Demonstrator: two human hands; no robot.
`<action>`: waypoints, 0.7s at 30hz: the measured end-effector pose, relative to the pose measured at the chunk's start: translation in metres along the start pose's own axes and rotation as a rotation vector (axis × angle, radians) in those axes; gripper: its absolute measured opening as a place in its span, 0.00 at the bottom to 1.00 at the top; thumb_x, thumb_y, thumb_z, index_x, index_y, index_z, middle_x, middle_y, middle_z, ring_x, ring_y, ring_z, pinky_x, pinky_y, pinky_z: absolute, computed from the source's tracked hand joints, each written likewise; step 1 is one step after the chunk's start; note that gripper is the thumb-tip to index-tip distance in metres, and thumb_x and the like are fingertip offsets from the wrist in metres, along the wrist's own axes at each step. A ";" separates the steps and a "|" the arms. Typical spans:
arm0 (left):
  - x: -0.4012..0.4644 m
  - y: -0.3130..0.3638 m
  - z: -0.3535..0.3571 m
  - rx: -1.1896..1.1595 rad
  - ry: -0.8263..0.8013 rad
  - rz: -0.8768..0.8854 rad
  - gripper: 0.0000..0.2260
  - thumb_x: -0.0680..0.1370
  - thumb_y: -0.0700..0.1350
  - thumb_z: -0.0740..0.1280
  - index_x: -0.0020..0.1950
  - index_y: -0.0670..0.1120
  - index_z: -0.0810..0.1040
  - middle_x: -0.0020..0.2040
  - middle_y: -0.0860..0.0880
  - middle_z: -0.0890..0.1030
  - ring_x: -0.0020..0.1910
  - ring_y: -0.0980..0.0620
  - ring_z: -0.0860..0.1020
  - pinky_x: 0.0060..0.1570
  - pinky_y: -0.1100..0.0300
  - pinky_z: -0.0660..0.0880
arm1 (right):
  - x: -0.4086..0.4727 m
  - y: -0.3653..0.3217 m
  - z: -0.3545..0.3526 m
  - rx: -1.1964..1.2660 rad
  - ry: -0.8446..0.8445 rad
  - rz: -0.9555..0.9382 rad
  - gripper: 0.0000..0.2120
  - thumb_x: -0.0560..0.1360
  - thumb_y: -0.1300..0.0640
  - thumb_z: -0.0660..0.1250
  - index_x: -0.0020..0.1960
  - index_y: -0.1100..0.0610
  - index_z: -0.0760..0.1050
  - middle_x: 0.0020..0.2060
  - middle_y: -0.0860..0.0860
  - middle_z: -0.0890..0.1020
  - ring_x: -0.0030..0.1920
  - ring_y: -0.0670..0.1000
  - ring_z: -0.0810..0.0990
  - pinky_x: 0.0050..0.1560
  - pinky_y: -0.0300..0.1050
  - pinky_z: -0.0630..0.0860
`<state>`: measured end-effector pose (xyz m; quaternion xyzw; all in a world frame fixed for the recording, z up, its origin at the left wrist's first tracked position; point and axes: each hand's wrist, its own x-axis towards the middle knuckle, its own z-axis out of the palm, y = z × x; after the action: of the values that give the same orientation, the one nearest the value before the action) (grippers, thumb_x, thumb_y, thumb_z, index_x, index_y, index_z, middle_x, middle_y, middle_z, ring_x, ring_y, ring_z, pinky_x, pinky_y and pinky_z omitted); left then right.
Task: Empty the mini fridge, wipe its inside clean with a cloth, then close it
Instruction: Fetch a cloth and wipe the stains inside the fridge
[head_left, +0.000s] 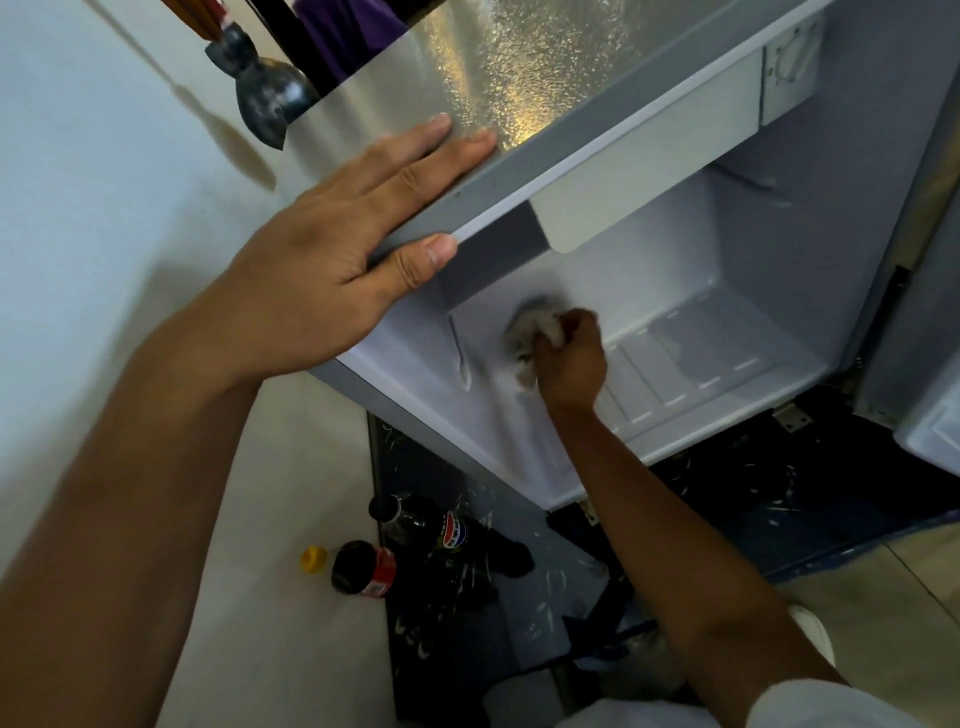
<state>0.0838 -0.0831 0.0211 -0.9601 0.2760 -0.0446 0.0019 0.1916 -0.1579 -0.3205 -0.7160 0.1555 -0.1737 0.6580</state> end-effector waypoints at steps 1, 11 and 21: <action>0.001 0.000 0.000 0.001 0.000 0.003 0.26 0.83 0.56 0.56 0.81 0.61 0.53 0.82 0.59 0.54 0.80 0.59 0.54 0.76 0.51 0.59 | 0.007 -0.011 -0.003 0.096 0.111 -0.015 0.13 0.73 0.56 0.69 0.57 0.53 0.74 0.52 0.52 0.81 0.49 0.55 0.82 0.51 0.51 0.80; 0.001 -0.001 0.001 -0.004 -0.001 0.004 0.26 0.83 0.56 0.56 0.81 0.61 0.53 0.82 0.59 0.55 0.80 0.58 0.55 0.75 0.45 0.63 | -0.016 -0.006 0.042 -0.056 -0.084 -0.323 0.21 0.78 0.59 0.63 0.70 0.56 0.74 0.68 0.57 0.76 0.66 0.57 0.75 0.66 0.50 0.74; 0.000 -0.001 0.001 -0.011 0.012 0.006 0.26 0.83 0.57 0.56 0.81 0.62 0.53 0.82 0.59 0.55 0.80 0.58 0.55 0.76 0.45 0.62 | -0.035 0.052 0.031 -0.372 -0.351 -0.258 0.12 0.74 0.53 0.68 0.55 0.53 0.84 0.56 0.57 0.81 0.50 0.63 0.81 0.47 0.55 0.80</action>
<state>0.0841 -0.0825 0.0204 -0.9590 0.2790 -0.0488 -0.0049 0.1750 -0.1195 -0.3760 -0.8574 -0.0241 -0.0980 0.5046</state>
